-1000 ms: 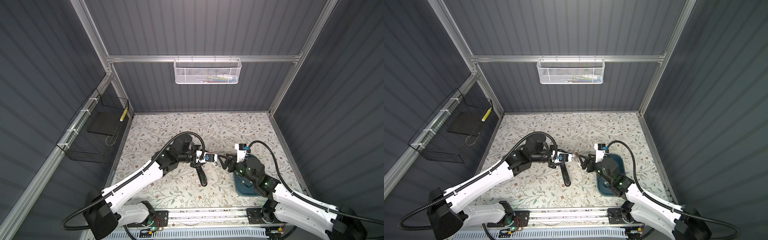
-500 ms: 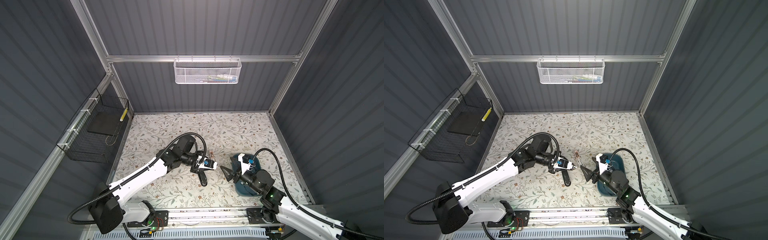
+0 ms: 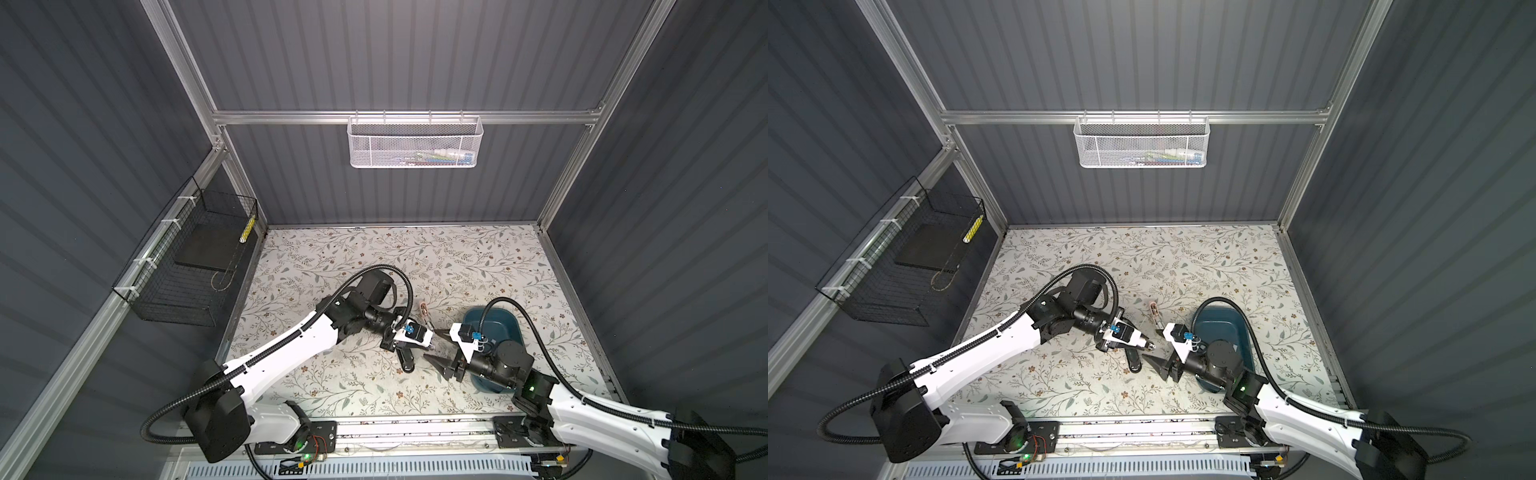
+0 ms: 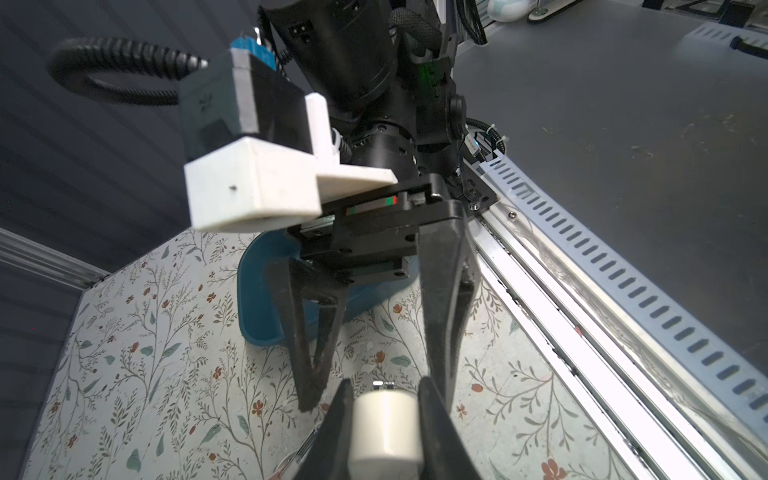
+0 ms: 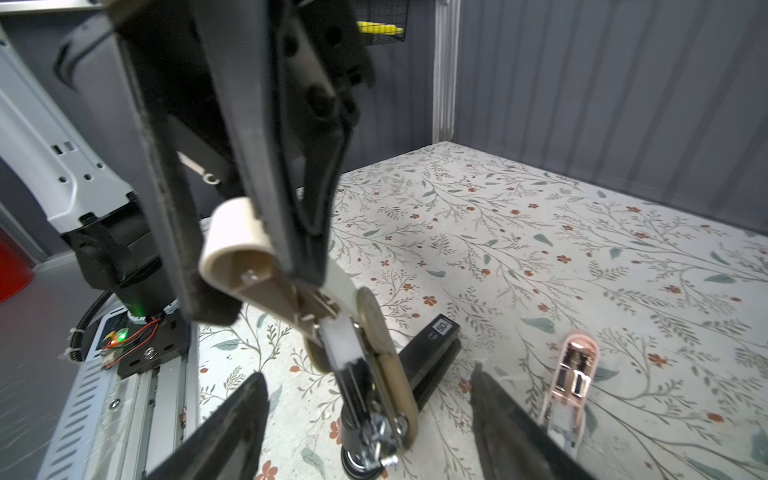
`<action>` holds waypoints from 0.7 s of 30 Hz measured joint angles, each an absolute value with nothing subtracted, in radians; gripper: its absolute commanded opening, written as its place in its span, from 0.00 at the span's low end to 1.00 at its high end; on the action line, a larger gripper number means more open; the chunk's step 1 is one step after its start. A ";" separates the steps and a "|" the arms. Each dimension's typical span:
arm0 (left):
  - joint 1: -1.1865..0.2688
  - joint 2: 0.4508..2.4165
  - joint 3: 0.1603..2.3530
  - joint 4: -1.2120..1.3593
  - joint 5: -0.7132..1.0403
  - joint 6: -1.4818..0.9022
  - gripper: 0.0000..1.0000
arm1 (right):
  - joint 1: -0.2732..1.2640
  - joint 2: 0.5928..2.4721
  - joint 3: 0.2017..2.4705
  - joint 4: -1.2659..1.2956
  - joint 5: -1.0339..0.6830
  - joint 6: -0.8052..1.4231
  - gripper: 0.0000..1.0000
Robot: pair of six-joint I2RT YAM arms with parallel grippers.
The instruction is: Load the staples into the stapler
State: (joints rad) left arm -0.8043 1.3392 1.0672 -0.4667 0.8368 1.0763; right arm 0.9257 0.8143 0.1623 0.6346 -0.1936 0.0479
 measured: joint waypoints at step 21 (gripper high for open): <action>-0.817 1.366 1.083 -0.495 0.865 1.103 0.14 | 1.034 0.956 0.251 0.619 -0.064 -0.073 0.24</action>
State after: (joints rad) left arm -0.8173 1.3659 1.0828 -0.4950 0.8650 1.1034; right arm 1.0340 0.9562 0.2512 0.6193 -0.0635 -0.0727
